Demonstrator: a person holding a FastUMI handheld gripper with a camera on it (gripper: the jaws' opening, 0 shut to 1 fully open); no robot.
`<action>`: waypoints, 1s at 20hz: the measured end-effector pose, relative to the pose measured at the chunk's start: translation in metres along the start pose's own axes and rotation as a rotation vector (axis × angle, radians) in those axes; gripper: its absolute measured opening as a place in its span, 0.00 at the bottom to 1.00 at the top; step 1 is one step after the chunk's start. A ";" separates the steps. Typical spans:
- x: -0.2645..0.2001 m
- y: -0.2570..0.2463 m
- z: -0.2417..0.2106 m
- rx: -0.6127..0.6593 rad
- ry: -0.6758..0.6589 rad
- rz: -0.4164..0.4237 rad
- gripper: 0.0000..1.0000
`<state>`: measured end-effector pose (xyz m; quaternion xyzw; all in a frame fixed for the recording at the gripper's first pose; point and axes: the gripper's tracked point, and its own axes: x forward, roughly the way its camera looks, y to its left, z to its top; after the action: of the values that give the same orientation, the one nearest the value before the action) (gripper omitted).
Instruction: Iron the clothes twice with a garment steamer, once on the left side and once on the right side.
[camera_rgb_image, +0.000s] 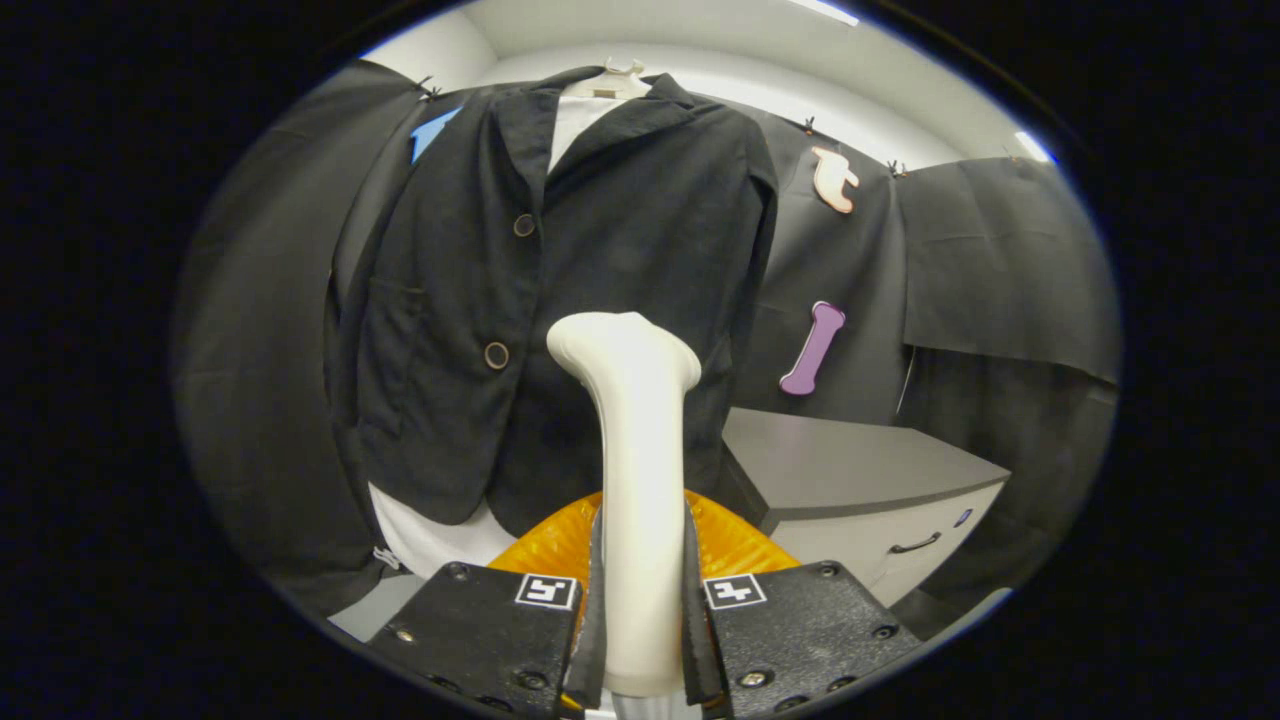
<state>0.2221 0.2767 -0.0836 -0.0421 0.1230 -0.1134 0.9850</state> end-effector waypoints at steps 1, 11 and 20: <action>-0.003 0.002 -0.004 -0.001 0.012 0.005 0.33; -0.027 0.016 -0.091 -0.019 0.203 0.000 0.33; -0.038 0.015 -0.062 -0.029 0.147 0.052 0.33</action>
<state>0.1733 0.2967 -0.1365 -0.0445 0.1978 -0.0888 0.9752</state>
